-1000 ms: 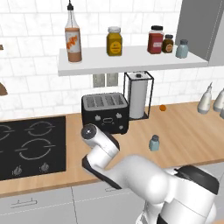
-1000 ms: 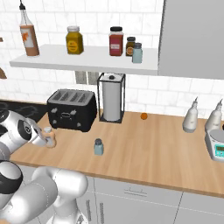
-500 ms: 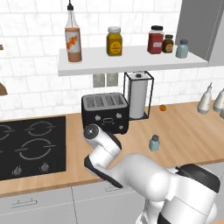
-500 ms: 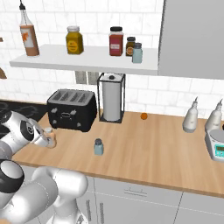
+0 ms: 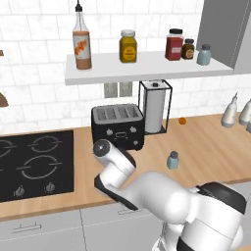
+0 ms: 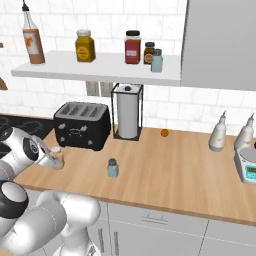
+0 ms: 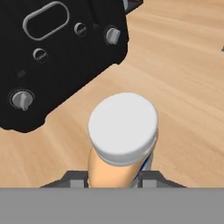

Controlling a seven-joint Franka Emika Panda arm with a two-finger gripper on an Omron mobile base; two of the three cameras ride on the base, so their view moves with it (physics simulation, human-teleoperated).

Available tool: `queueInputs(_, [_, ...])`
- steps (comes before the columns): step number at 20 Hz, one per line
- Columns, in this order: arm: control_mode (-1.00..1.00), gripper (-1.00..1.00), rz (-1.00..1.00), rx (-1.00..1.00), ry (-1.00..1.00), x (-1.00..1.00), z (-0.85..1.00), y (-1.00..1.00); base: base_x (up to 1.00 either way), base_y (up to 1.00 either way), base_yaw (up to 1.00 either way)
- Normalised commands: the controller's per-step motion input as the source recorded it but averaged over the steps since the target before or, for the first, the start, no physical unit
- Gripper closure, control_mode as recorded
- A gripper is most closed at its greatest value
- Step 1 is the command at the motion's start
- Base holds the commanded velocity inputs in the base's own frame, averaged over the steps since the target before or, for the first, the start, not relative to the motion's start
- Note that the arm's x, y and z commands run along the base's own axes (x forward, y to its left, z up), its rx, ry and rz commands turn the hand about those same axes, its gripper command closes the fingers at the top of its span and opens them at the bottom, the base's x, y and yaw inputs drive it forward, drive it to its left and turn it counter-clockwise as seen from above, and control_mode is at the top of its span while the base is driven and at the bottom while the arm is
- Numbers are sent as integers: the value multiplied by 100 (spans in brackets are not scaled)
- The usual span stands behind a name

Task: Put the shaker and condiment bottle from the counter next to their counterparts in the cabinet.

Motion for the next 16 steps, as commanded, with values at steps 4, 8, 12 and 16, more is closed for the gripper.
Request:
queueInputs(4, [-100, 100, 8, -1, 0, 0, 45, 23, 0, 0, 0])
queueInputs(8, [-100, 100, 25, -7, 0, -3, 89, 3, 0, 0, 0])
queueInputs(12, [-100, 100, 25, -16, 0, -18, 98, 0, 0, 0, 0])
queueInputs(16, [-100, 100, 23, -20, 0, -31, 88, -3, 0, 0, 0])
